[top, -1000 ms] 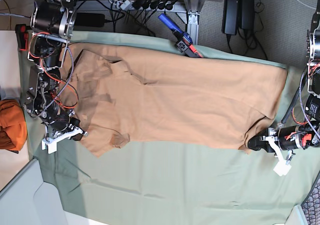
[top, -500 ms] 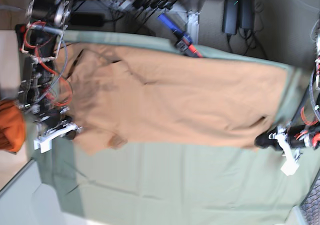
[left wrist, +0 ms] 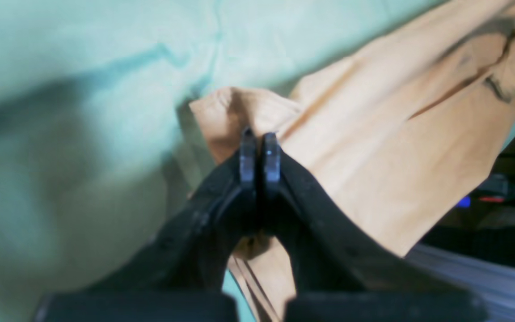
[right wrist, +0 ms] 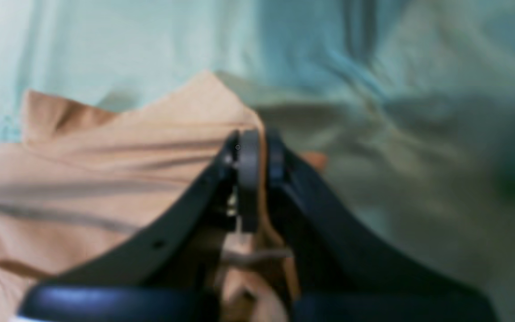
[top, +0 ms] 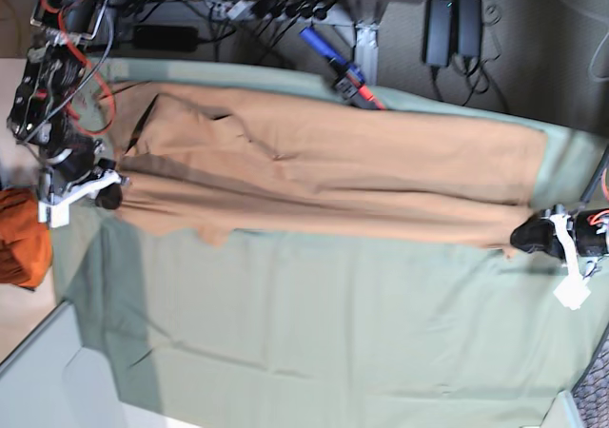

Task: Fold the T-shirt properly
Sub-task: 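Fold the sleeve over the shirt body with the right gripper, then release the sleeve and grasp the collar corner with the right gripper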

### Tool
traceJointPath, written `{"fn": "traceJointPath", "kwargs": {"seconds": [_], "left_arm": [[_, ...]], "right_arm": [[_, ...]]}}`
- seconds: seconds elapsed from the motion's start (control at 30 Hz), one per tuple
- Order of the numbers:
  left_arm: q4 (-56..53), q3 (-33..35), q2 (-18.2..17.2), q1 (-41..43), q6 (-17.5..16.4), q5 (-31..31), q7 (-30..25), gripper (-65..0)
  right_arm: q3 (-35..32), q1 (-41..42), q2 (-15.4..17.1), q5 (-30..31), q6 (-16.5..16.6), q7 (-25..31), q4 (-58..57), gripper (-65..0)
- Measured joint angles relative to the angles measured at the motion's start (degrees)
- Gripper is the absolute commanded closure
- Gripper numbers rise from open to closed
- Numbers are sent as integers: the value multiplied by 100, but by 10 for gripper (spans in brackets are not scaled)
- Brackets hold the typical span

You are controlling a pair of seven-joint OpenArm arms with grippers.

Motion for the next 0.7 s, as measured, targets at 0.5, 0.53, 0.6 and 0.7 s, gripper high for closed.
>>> {"fn": "traceJointPath", "kwargs": {"seconds": [0.5,0.53,0.6,0.7], "left_arm": [[0,0,28,170,0,4,-26,0],[0,0,31,173,0,4,-26,0],[0,0,31,173,0,4,-26,0],[0,0,31,173,0,4,-26,0]], "right_arm": [[179,-413,-31,-111,2,-22,13,-446],[201,-413,-35,-109,2,-68,13,-446],[271,-411,-37,-26,2,-120,20,-445],[564,-426,-136,149,2,-179,291,-445]]}}
